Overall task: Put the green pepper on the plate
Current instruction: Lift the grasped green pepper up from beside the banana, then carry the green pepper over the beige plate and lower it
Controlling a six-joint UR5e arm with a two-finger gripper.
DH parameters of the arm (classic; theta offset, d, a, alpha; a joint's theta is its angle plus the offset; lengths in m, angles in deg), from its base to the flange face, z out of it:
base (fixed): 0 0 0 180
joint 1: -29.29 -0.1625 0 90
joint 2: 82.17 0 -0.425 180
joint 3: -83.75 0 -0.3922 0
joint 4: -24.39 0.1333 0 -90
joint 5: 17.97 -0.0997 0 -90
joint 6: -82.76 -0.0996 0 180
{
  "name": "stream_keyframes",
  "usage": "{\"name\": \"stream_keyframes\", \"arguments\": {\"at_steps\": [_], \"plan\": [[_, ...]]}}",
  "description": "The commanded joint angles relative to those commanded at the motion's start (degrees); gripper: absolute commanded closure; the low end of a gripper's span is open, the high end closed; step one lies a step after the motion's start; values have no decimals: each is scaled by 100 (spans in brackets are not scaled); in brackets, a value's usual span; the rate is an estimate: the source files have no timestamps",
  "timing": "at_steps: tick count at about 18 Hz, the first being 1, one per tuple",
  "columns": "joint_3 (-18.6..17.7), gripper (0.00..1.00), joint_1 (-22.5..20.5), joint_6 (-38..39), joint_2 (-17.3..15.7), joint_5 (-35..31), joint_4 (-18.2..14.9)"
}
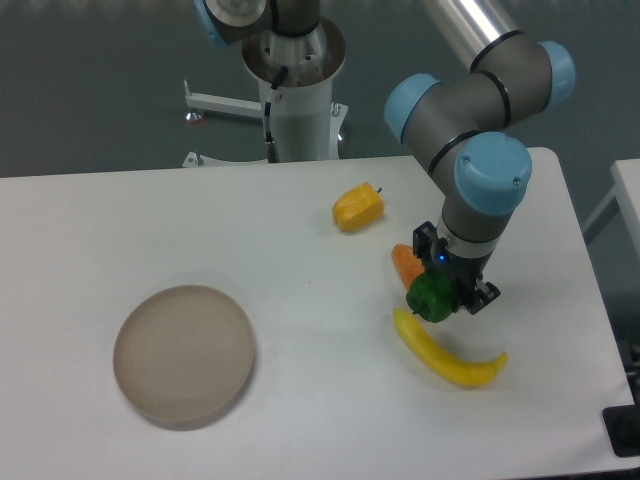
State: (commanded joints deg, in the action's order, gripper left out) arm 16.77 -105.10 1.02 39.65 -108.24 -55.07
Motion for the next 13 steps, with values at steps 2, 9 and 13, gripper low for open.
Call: {"name": "stream_keyframes", "arguments": {"at_steps": [2, 9, 13], "plan": [[0, 100, 9, 9, 9, 17, 9], [-244, 100, 728, 666, -35, 403, 0], [-413, 100, 1317, 1842, -35, 799, 26]]}}
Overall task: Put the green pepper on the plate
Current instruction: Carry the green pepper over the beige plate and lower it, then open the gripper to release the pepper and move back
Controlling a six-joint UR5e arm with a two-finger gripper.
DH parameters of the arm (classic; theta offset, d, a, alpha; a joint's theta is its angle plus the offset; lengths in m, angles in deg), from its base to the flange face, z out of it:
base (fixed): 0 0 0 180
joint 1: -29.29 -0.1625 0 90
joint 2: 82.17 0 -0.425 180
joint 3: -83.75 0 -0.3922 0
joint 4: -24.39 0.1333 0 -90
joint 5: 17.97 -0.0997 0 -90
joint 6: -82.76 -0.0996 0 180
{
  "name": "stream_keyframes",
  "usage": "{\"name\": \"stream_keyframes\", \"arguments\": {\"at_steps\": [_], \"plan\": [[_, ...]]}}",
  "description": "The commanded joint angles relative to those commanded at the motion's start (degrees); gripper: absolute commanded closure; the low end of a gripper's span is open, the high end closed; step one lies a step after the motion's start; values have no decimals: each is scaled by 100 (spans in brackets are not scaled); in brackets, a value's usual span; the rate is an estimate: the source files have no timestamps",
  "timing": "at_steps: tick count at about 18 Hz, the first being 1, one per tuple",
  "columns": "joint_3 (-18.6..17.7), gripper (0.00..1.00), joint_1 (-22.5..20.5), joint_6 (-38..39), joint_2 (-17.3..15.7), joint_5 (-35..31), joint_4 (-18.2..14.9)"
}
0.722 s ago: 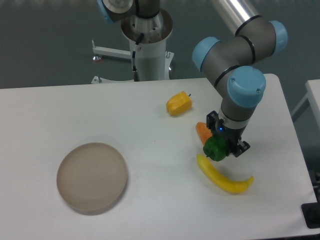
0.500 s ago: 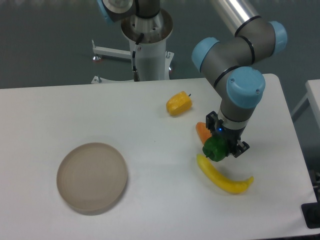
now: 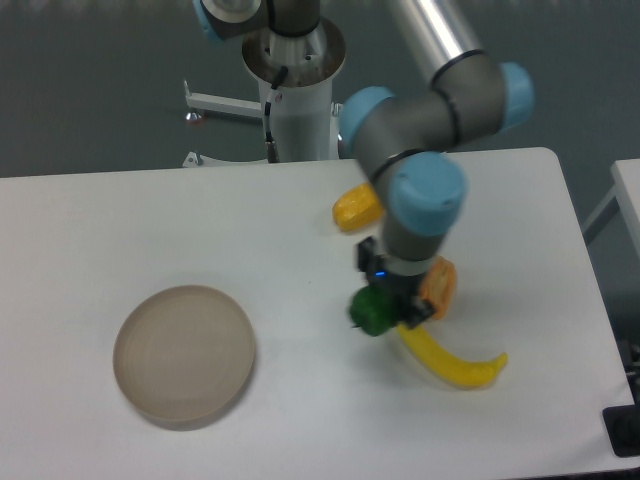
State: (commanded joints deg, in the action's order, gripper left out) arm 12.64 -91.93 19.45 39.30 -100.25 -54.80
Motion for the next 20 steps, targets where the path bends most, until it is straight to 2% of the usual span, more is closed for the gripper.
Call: {"name": "stream_keyframes", "arguments": {"at_steps": [4, 6, 8, 11, 12, 14, 15, 16, 17, 18, 20], "plan": [[-62, 100, 660, 958, -17, 45, 0], [-61, 100, 897, 1434, 61, 54, 192], [-62, 100, 1178, 1611, 237, 54, 360], [-35, 100, 1372, 1743, 413, 63, 378], [-26, 95, 1407, 1744, 457, 63, 439], [-35, 71, 1425, 1726, 536, 150, 719], [-44, 52, 1443, 1717, 562, 211, 912], [-61, 48, 1443, 1717, 563, 203, 992], [-62, 17, 1443, 1726, 571, 203, 1019], [-62, 0, 1443, 1743, 572, 194, 1028], [-53, 0, 1443, 1761, 519, 177, 1037]]}}
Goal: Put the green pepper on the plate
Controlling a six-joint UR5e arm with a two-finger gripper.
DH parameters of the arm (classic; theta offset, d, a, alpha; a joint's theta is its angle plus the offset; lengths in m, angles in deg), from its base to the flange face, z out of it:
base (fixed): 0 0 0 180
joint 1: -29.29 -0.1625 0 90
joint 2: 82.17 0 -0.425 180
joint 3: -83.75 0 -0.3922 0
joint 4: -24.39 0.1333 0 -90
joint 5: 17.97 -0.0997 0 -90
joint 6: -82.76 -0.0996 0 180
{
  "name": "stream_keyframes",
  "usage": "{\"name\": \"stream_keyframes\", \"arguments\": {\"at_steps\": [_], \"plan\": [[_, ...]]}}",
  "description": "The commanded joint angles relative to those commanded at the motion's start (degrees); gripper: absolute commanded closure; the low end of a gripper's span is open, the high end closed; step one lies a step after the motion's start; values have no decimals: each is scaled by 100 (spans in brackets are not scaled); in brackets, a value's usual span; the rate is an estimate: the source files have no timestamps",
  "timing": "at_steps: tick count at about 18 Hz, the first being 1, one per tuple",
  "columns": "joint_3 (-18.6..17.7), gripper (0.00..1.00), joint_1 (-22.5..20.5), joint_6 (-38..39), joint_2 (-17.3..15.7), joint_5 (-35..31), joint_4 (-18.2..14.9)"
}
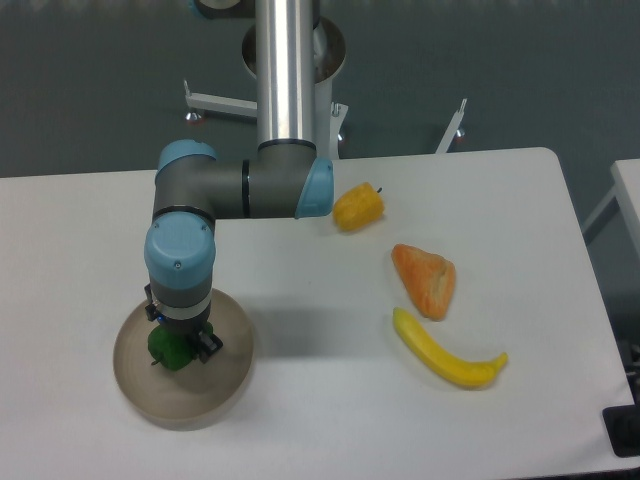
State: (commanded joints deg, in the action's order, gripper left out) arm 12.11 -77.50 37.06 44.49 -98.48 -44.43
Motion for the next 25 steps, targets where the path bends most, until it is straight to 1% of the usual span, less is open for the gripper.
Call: {"name": "stream_keyframes", "arguments": {"at_steps": [2, 4, 6, 7, 10, 11, 12, 14, 15, 17, 18, 21, 22, 23, 25], "plan": [[105, 0, 0, 18, -35, -9, -17], [132, 0, 0, 18, -123, -18, -52], [141, 0, -61, 18, -184, -35, -70], [132, 0, -175, 18, -246, -61, -70], [176, 0, -1104, -149, -317, -62, -79], [185, 0, -1290, -280, -334, -70, -70], [193, 0, -1475, -516, -352, -88, -79], [211, 0, -1966, -1314, -509, -79, -97], [289, 0, -2160, -1614, -545, -88, -192], [343, 0, -2512, -2238, -589, -123, -552], [360, 0, -2627, -2694, -580, -262, -719], [466, 0, -2777, -3338, -572, -614, -808], [466, 0, -2777, -3479, -580, -955, -835], [466, 0, -2769, -3550, -589, -1202, -852], [449, 0, -2760, -3586, -589, -1292, -1028]]}}
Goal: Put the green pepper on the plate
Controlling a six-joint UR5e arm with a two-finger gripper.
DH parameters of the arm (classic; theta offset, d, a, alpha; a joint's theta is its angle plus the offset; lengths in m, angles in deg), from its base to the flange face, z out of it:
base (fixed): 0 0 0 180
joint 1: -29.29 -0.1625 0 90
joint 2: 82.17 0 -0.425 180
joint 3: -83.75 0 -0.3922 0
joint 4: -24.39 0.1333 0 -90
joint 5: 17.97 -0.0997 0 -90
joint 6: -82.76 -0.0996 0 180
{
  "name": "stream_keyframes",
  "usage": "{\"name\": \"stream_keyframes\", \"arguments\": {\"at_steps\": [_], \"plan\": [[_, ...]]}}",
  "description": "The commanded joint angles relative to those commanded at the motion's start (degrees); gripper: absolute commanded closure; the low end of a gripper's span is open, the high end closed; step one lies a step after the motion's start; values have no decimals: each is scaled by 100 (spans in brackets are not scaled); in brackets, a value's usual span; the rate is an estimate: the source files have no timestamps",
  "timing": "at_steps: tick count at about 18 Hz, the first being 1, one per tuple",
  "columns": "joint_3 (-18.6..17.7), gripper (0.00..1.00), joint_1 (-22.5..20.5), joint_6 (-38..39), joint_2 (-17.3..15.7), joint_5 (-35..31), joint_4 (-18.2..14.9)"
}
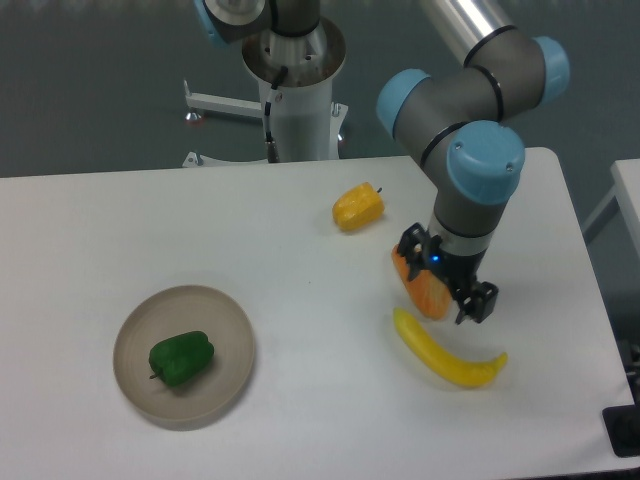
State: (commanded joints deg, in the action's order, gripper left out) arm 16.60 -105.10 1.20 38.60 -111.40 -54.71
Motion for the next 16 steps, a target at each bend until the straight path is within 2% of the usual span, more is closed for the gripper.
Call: {"name": "stream_keyframes", "arguments": {"at_steps": [2, 16], "plan": [[-53, 0, -9, -61, 0, 0, -132], [-79, 0, -9, -246, 70, 334, -71]]}}
